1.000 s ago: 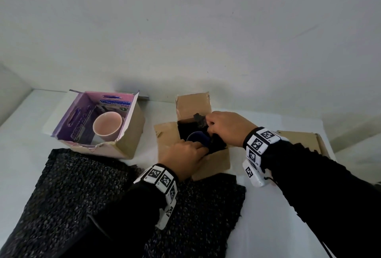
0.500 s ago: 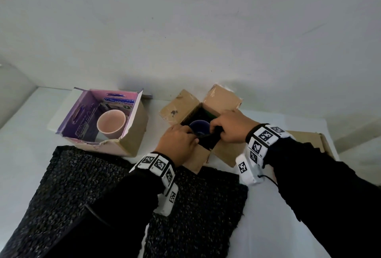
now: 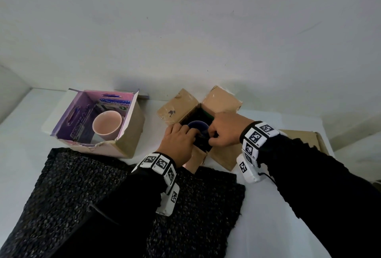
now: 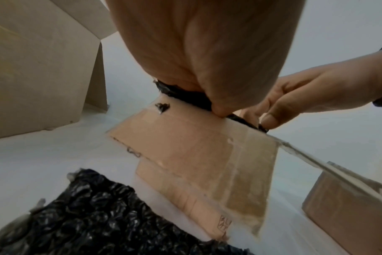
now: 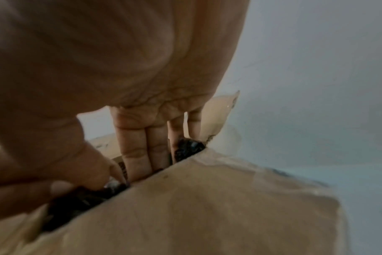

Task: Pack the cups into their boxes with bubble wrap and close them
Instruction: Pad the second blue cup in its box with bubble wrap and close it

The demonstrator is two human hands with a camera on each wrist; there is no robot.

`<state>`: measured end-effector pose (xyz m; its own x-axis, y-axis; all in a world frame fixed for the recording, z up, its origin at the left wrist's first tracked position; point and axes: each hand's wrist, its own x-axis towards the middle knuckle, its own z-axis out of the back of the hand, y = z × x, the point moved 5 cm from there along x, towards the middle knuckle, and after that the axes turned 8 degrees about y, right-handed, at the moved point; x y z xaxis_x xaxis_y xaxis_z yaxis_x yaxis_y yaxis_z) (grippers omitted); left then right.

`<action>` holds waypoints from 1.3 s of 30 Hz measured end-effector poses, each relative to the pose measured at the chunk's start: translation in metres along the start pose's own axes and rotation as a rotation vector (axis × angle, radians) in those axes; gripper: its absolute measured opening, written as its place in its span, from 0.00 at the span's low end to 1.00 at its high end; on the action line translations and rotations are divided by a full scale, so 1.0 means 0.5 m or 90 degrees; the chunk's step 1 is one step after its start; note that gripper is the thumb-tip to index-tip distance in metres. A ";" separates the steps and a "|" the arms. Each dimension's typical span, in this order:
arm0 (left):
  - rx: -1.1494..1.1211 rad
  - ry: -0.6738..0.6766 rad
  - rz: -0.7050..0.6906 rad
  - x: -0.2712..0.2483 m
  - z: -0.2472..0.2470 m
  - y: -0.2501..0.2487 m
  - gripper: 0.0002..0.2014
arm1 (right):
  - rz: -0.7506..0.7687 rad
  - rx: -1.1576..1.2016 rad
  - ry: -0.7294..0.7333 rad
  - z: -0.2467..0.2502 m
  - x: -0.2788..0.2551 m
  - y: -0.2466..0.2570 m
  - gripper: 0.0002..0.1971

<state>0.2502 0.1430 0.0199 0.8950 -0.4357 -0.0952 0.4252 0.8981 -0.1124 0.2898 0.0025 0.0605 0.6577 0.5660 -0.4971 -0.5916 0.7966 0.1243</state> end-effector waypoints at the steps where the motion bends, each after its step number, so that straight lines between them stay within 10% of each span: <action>1: -0.003 -0.005 -0.004 0.001 0.002 0.000 0.15 | 0.001 -0.045 -0.006 -0.007 0.000 0.001 0.20; 7: -0.013 0.002 -0.067 -0.010 -0.002 0.003 0.29 | -0.035 -0.083 -0.015 -0.066 -0.009 0.004 0.37; 16: -0.075 0.110 -0.142 -0.023 0.014 0.015 0.19 | -0.053 -0.026 -0.177 -0.041 -0.013 0.034 0.19; 24: -0.126 -0.021 -0.041 -0.039 0.013 0.034 0.21 | 0.029 0.108 -0.121 -0.058 -0.011 0.042 0.09; 32: -0.056 -0.006 -0.097 -0.042 0.004 0.021 0.24 | 0.046 -0.103 -0.081 -0.102 -0.033 0.049 0.40; 39: -0.175 -0.008 -0.081 -0.030 0.032 0.020 0.11 | -0.016 -0.013 -0.114 -0.091 -0.020 0.054 0.34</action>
<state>0.2431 0.1596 0.0358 0.8395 -0.5410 -0.0510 0.4829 0.7859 -0.3863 0.2463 0.0087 0.0297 0.7439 0.5764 -0.3382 -0.5820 0.8075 0.0960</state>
